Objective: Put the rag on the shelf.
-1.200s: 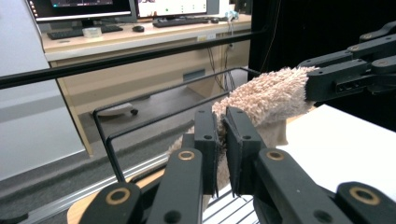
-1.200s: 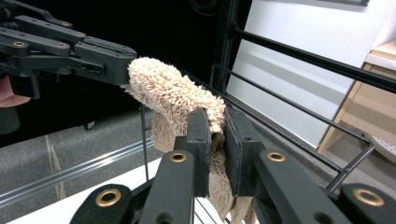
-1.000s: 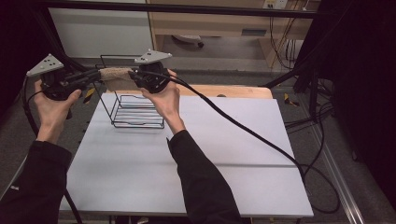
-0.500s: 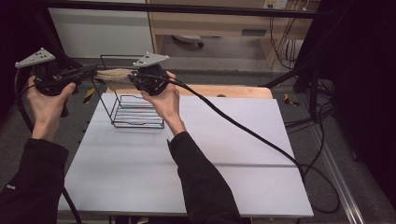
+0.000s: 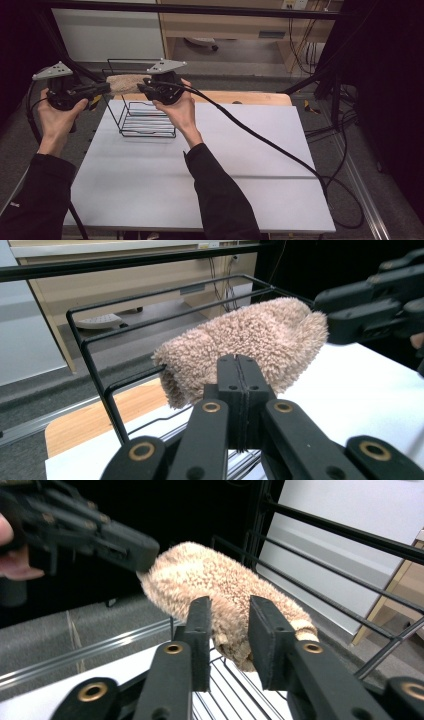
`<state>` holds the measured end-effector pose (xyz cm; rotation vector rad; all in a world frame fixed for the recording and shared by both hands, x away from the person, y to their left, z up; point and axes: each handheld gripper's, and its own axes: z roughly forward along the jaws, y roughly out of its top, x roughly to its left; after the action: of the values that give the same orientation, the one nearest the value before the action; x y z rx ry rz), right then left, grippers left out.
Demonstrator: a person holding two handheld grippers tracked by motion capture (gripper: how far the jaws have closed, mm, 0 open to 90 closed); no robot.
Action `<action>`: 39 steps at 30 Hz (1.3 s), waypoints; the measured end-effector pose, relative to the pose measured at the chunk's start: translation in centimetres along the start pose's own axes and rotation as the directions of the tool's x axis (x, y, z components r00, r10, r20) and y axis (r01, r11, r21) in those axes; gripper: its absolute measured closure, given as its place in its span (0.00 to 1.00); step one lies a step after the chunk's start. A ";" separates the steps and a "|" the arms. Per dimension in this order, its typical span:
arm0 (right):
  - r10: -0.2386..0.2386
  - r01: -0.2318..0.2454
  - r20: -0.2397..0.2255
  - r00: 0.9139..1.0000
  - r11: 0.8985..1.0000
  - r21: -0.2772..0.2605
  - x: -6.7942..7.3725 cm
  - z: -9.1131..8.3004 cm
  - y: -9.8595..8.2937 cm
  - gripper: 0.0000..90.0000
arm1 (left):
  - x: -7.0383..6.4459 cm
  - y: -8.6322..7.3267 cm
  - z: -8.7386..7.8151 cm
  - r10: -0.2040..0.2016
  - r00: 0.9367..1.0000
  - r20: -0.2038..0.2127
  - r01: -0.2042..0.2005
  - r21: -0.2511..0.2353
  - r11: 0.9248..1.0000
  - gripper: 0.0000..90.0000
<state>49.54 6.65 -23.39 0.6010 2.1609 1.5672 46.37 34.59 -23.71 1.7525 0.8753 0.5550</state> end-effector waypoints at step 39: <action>0.102 -0.101 -0.009 0.995 0.992 0.071 -0.1 -1.9 -1.8 0.70 | -0.5 -3.0 -0.4 -0.006 0.999 -0.037 0.007 0.033 0.999 0.63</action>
<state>48.36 4.65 -24.57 0.7356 2.2348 1.5553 44.95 35.00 -26.39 1.7735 0.9201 0.5730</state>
